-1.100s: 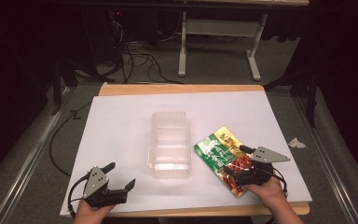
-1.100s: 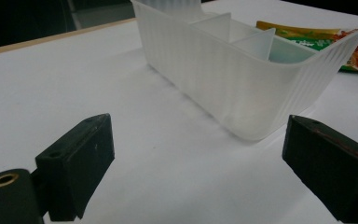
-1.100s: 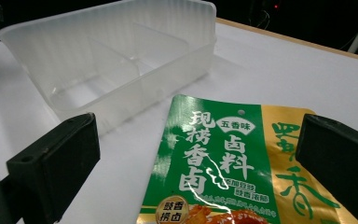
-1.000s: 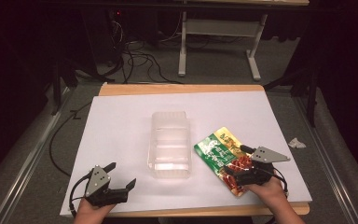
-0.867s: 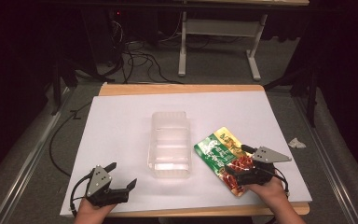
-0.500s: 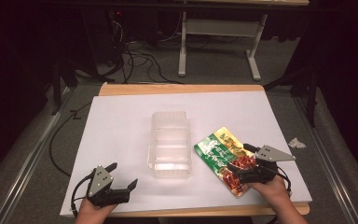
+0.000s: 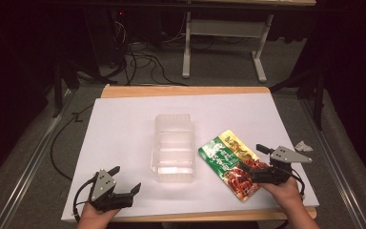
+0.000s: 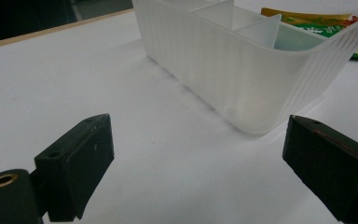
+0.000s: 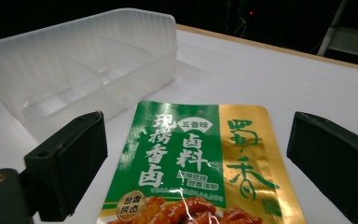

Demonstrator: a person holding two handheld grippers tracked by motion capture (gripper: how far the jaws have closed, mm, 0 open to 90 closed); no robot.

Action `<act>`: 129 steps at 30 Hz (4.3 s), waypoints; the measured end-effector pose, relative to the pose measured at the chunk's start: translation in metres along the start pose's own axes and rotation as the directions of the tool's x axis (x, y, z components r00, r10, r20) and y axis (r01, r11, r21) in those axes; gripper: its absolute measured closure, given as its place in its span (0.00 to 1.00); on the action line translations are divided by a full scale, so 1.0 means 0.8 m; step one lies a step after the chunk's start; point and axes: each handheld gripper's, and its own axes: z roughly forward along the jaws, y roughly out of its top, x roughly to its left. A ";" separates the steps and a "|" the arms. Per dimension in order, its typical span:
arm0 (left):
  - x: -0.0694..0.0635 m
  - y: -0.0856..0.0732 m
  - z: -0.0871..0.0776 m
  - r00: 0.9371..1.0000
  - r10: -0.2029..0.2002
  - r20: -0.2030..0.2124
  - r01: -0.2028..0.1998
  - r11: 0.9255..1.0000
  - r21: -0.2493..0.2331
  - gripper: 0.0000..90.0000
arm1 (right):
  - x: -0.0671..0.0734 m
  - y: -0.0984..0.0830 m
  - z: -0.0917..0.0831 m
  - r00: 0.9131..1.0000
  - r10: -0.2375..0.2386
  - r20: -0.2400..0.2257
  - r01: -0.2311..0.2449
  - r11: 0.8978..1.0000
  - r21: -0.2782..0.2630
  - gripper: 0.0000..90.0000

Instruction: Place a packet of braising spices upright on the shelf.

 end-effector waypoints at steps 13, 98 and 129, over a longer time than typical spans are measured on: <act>0.004 0.004 0.006 1.000 -0.016 0.002 0.016 1.000 -0.004 0.10 | -0.028 -0.012 -0.020 0.996 0.057 0.066 -0.058 0.998 0.020 0.21; 0.008 0.029 0.052 0.997 -0.004 0.080 0.007 0.999 -0.036 0.12 | -0.026 -0.076 -0.074 0.960 0.228 0.161 -0.269 0.910 0.315 1.00; 0.020 -0.008 -0.023 0.997 -0.059 -0.046 0.057 0.998 -0.041 0.11 | -0.123 -0.024 0.038 0.929 0.336 0.153 -0.361 0.915 0.182 0.26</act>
